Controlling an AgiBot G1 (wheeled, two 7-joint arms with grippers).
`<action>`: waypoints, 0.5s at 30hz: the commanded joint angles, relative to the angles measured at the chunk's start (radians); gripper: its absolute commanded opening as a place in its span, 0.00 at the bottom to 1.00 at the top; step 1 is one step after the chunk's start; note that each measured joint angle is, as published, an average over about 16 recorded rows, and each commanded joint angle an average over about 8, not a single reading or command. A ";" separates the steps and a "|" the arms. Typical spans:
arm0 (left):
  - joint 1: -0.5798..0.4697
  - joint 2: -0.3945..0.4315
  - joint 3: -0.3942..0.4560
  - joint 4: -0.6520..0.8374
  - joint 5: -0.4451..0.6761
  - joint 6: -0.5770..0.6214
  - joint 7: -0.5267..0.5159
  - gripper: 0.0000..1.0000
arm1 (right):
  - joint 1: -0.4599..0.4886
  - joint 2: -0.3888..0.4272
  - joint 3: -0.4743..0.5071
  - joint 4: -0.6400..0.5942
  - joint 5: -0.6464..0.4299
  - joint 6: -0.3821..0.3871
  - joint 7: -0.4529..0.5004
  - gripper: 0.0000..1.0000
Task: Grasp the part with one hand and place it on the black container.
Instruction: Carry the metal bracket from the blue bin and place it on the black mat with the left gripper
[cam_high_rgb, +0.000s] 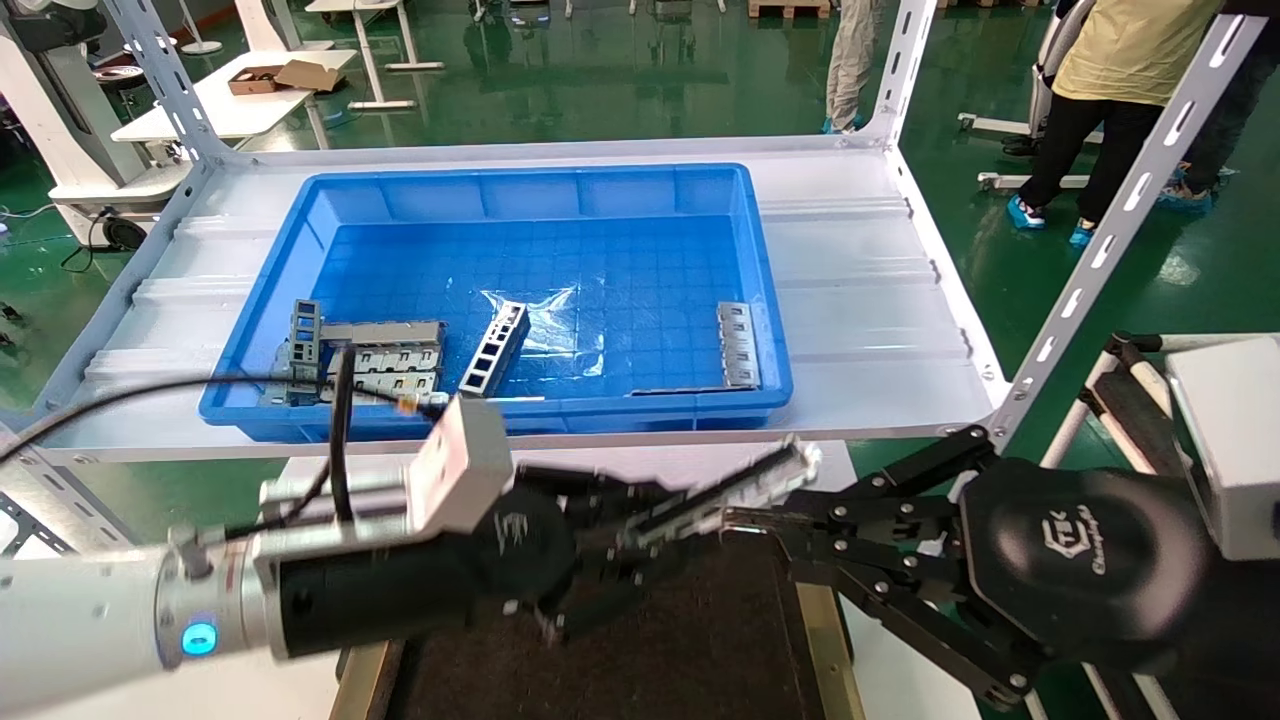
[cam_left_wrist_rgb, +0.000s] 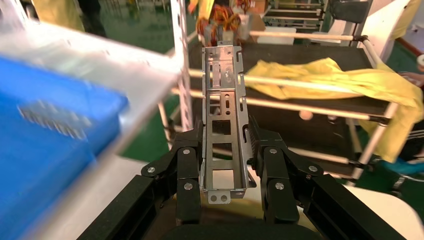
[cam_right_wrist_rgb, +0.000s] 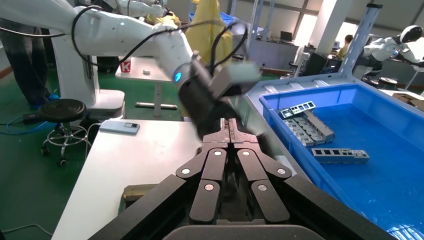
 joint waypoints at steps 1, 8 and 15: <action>0.043 -0.026 0.003 -0.034 -0.010 -0.015 -0.011 0.00 | 0.000 0.000 0.000 0.000 0.000 0.000 0.000 0.00; 0.205 -0.055 0.024 -0.036 -0.042 -0.070 0.000 0.00 | 0.000 0.000 -0.001 0.000 0.000 0.000 0.000 0.00; 0.341 -0.026 0.057 -0.032 -0.059 -0.207 -0.037 0.00 | 0.000 0.000 -0.001 0.000 0.001 0.000 0.000 0.00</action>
